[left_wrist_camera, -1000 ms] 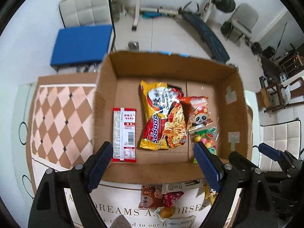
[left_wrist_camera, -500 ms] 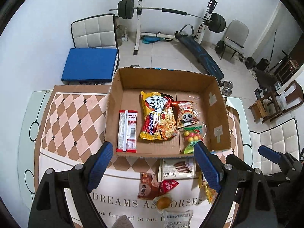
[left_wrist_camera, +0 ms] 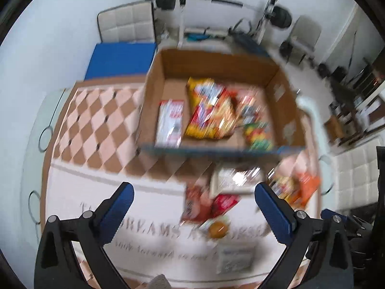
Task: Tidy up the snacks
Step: 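Move left tool to the red packets while right tool grasps the white wrapped packet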
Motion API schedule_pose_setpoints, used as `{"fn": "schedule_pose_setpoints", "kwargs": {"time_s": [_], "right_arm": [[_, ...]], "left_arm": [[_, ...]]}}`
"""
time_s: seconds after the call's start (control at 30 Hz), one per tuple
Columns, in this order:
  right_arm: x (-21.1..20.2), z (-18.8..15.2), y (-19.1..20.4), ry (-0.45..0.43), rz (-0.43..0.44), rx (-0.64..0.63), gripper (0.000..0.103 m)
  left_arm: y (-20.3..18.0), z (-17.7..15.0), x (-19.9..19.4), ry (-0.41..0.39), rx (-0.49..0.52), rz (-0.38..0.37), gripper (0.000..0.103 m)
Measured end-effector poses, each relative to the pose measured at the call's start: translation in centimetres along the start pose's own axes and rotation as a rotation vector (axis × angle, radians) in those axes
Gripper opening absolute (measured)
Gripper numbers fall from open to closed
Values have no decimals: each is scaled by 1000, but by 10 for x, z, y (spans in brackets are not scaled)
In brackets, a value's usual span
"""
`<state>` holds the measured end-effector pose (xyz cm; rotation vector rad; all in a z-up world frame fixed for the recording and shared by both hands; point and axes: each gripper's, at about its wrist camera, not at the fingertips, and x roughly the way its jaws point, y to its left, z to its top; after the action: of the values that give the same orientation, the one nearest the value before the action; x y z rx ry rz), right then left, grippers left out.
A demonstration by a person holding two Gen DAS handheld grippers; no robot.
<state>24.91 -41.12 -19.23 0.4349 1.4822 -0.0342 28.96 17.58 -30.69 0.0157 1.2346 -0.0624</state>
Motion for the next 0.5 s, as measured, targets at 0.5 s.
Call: {"fn": "schedule_pose_setpoints", "kwargs": {"time_s": [0.5], "right_arm": [[164, -86, 5, 360, -35, 98, 100]], "left_arm": [[39, -105, 101, 290, 31, 216, 103]]}}
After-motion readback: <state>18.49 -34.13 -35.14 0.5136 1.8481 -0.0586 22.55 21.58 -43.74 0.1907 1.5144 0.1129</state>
